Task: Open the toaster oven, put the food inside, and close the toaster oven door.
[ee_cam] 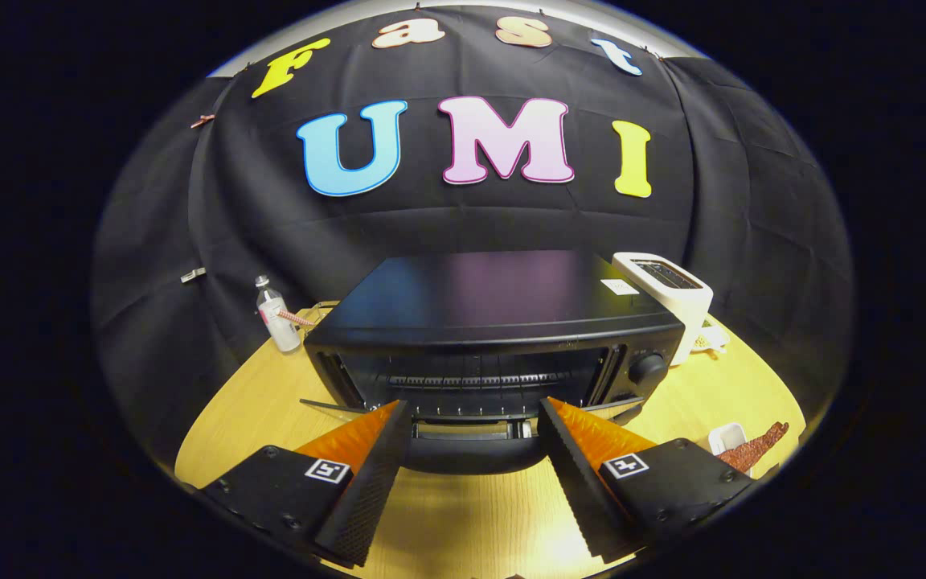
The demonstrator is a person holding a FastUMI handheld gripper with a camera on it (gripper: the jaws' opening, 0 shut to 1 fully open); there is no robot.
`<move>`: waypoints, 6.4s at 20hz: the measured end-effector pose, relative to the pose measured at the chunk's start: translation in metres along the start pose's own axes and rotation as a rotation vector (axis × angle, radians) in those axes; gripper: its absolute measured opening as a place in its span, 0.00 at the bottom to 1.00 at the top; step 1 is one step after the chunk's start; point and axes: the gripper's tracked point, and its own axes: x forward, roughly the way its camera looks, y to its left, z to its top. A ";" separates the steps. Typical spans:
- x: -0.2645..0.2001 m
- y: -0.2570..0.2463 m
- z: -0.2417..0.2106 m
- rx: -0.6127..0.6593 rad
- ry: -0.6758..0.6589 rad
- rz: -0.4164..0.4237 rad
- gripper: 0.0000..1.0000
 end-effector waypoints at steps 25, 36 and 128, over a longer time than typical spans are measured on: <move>-0.053 -0.017 -0.110 -0.155 0.177 0.102 0.97; -0.138 -0.120 0.025 -0.193 -0.084 0.087 0.98; 0.106 -0.039 -0.014 0.839 -0.021 0.248 0.14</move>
